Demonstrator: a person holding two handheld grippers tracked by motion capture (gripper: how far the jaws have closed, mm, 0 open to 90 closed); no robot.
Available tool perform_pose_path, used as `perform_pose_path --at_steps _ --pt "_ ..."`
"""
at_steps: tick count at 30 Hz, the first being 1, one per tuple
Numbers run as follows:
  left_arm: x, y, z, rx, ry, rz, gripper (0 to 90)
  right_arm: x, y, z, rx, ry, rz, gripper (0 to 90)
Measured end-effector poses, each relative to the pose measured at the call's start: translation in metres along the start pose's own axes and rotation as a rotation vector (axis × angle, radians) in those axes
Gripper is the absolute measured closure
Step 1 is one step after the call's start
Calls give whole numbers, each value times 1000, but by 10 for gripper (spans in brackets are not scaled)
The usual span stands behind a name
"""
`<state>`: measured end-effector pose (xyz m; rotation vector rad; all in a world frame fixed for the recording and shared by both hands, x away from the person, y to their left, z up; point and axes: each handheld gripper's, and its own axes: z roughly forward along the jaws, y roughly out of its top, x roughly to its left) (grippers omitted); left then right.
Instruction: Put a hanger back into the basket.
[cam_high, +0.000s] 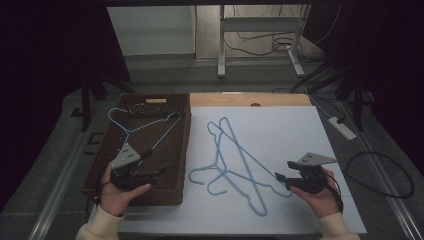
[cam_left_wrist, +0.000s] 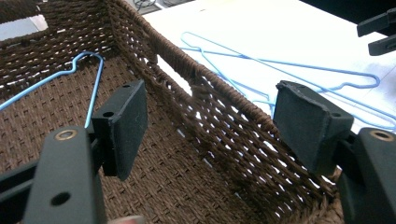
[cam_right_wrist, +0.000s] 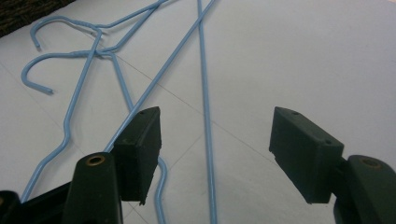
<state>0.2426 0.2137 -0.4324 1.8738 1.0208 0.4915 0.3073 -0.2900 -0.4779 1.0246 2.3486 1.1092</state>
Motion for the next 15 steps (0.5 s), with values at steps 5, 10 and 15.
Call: perform_pose_path --at_steps 5,10,15 --pt "1 0 -1 -2 6 -1 270 0 -1 -1 -2 3 1 348" --pt "4 0 -3 -15 8 -2 269 -1 -1 -2 -2 -4 2 349" --pt "4 -4 -2 -4 11 0 269 2 -1 -2 -4 -2 -2 349"
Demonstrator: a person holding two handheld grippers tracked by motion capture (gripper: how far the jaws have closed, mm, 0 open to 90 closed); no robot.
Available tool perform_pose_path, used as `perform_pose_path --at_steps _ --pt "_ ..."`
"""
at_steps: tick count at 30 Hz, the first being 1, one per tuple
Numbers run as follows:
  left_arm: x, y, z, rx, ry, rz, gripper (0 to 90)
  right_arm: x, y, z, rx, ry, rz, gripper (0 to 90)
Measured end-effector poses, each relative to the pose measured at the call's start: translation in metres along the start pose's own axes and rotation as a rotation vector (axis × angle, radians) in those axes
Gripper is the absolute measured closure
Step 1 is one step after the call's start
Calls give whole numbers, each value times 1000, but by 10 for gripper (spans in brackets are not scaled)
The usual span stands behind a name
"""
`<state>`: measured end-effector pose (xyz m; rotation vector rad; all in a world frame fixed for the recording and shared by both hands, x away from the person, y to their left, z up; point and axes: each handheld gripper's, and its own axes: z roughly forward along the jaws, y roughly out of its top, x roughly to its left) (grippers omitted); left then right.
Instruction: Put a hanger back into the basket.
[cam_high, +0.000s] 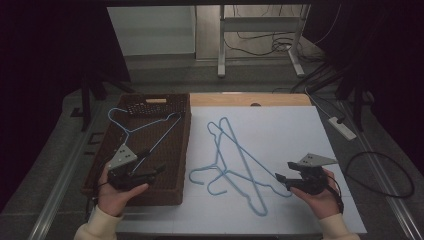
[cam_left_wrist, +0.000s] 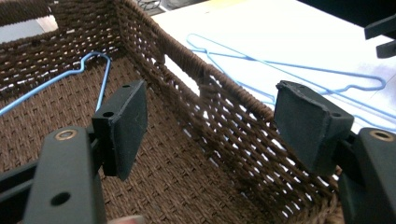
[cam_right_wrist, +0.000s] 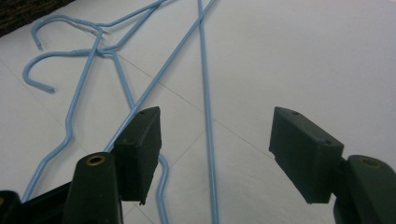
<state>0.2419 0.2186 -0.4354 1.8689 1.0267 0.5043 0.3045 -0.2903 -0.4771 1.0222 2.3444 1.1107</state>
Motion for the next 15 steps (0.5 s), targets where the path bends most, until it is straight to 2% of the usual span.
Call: perform_pose_path --at_steps 15 --pt "-5 -4 3 15 -1 10 269 4 3 4 8 14 -19 349"
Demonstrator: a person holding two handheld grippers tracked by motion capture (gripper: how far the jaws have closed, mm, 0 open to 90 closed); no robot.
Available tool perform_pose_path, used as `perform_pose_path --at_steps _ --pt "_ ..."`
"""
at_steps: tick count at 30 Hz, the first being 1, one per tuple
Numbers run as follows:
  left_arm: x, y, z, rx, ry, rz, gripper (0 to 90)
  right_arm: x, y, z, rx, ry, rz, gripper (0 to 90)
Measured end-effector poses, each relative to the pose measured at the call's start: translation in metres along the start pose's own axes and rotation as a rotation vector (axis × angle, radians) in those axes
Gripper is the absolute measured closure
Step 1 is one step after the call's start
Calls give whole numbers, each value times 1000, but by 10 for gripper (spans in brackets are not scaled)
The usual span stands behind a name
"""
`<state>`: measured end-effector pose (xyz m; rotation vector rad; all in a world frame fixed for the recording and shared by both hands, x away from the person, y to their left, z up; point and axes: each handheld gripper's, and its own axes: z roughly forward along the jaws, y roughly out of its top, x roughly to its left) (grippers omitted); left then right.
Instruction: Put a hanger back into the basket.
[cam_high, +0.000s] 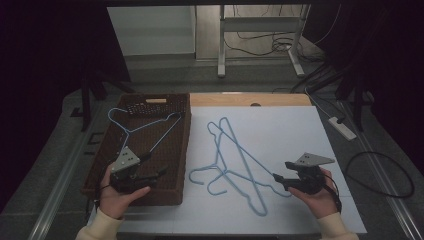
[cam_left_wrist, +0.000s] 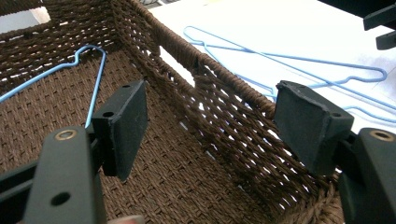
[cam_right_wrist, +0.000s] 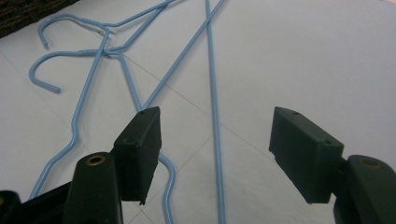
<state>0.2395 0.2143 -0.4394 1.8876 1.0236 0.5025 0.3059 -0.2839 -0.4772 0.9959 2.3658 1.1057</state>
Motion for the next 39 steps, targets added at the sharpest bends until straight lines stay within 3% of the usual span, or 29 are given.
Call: perform_pose_path --at_steps 17,39 --pt "2 -2 4 2 6 4 269 8 3 1 -4 23 6 349" --pt "-3 -4 4 0 14 21 270 40 19 24 53 92 -83 354"
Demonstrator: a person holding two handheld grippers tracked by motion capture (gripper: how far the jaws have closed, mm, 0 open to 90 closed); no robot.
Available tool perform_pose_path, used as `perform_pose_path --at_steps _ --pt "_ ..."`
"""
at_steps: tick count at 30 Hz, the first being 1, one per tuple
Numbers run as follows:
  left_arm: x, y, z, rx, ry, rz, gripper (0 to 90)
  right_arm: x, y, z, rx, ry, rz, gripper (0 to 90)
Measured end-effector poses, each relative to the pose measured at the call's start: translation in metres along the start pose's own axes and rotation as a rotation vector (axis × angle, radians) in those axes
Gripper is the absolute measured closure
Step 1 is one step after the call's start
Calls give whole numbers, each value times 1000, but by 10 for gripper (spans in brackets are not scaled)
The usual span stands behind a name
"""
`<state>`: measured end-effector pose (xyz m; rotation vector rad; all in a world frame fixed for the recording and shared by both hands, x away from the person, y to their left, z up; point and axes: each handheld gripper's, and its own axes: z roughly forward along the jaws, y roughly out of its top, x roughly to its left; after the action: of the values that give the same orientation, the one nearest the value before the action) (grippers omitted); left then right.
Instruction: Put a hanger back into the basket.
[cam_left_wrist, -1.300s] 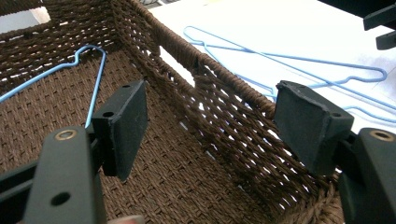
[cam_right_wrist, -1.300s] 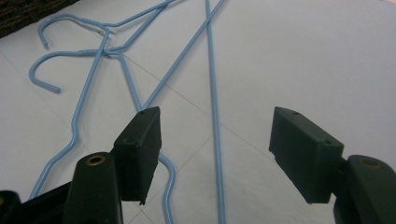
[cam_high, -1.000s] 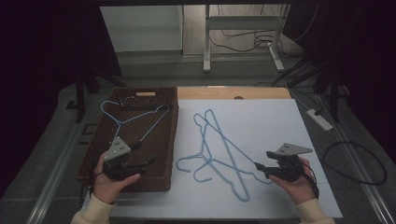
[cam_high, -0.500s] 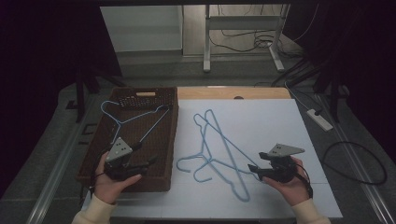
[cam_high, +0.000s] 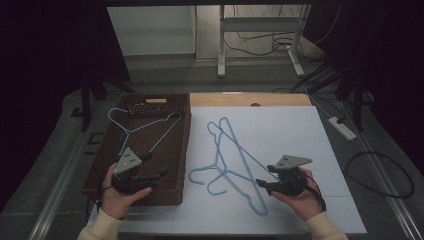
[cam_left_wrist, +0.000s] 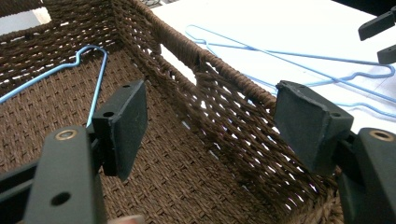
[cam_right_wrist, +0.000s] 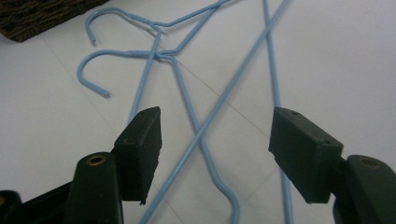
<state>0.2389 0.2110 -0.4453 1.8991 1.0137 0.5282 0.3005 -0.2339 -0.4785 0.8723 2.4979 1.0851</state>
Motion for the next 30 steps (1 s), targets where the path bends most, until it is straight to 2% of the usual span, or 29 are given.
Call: perform_pose_path --at_steps 6,18,25,30 --pt "-1 0 0 -1 -8 8 271 13 15 14 55 -4 -41 357" --pt "-3 1 -3 -9 -6 15 274 28 39 50 152 9 -63 356" --pt "-3 0 -3 -7 -7 14 275 39 46 65 194 1 -86 387" --pt "-3 0 -1 -2 -8 17 275 45 49 71 220 3 -85 399"
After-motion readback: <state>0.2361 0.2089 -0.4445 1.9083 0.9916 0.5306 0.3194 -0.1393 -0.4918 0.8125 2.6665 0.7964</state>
